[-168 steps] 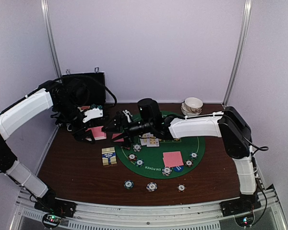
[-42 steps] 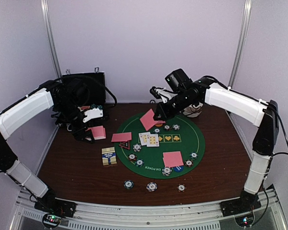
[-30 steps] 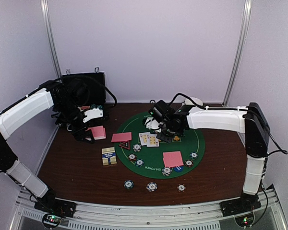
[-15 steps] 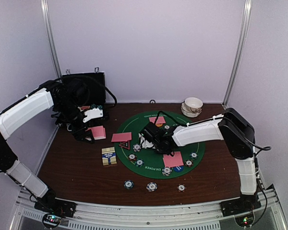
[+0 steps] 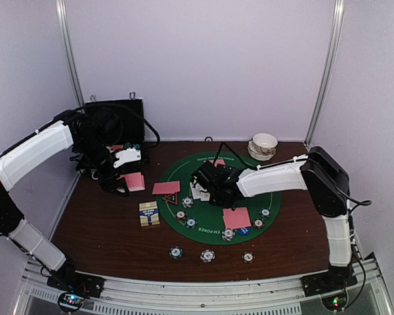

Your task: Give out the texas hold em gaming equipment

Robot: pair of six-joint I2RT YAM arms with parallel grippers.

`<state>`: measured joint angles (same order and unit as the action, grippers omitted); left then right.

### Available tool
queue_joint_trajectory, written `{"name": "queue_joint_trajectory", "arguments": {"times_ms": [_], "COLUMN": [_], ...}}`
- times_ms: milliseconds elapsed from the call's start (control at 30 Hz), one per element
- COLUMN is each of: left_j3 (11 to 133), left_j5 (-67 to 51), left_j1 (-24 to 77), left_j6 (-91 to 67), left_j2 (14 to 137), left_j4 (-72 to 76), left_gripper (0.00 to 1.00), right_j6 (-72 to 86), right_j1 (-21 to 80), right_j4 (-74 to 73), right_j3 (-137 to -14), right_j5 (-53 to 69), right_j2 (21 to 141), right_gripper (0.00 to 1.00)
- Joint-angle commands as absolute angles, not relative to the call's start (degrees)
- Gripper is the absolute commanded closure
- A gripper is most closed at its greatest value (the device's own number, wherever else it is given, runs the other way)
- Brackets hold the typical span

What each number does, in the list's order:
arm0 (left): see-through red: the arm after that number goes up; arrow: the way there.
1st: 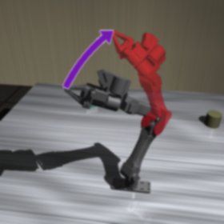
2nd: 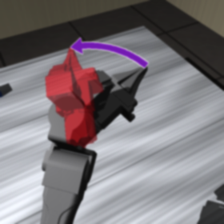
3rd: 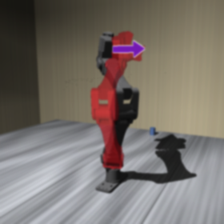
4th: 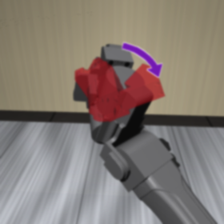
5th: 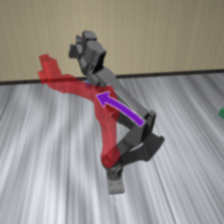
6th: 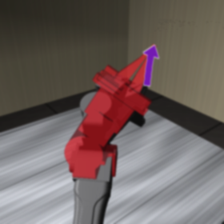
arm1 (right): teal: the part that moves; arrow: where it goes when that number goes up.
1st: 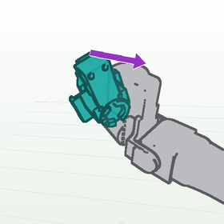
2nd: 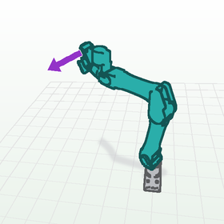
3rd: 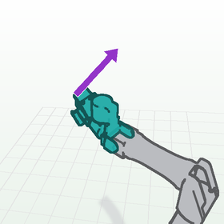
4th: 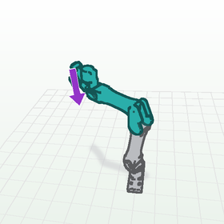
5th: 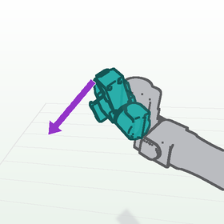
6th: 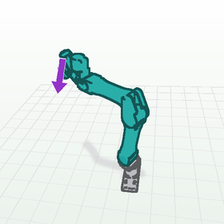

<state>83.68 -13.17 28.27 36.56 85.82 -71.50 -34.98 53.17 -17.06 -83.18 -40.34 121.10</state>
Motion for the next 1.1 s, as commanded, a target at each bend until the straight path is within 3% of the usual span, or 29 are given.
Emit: {"name": "queue_joint_trajectory", "arguments": {"times_ms": [0, 233, 367, 600, 733, 1067], "left_j3": [84.13, 84.13, 84.52, 84.46, 84.22, 84.26], "left_j5": [-14.30, -14.47, -14.38, -14.31, -14.59, -14.99], "left_j1": [27.86, 27.87, 27.88, 27.86, 27.87, 27.87], "left_j6": [36.85, 36.88, 36.85, 37.03, 37.25, 37.28], "left_j2": [84.22, 83.95, 83.96, 83.51, 83.32, 83.86], "left_j4": [-71.15, -71.11, -71.12, -71.15, -71.12, -70.65], "left_gripper": [1.00, 1.00, 1.00, 1.00, 1.00, 1.00], "right_j6": [-29.16, -6.11, 10.99, 28.76, 39.13, 55.55], "right_j1": [52.69, 49.81, 47.91, 45.86, 45.34, 50.22], "right_j4": [-14.52, -31.72, -36.11, -26.51, -22.90, -5.45], "right_j3": [-85.49, -93.43, -95.75, -90.40, -92.20, -92.51], "right_j5": [-46.64, -38.01, -24.37, 13.66, 30.32, 45.66], "right_j2": [115.64, 110.63, 106.72, 102.51, 106.83, 113.45], "right_gripper": [0.01, 0.00, 0.00, 0.00, 0.01, 0.01]}}
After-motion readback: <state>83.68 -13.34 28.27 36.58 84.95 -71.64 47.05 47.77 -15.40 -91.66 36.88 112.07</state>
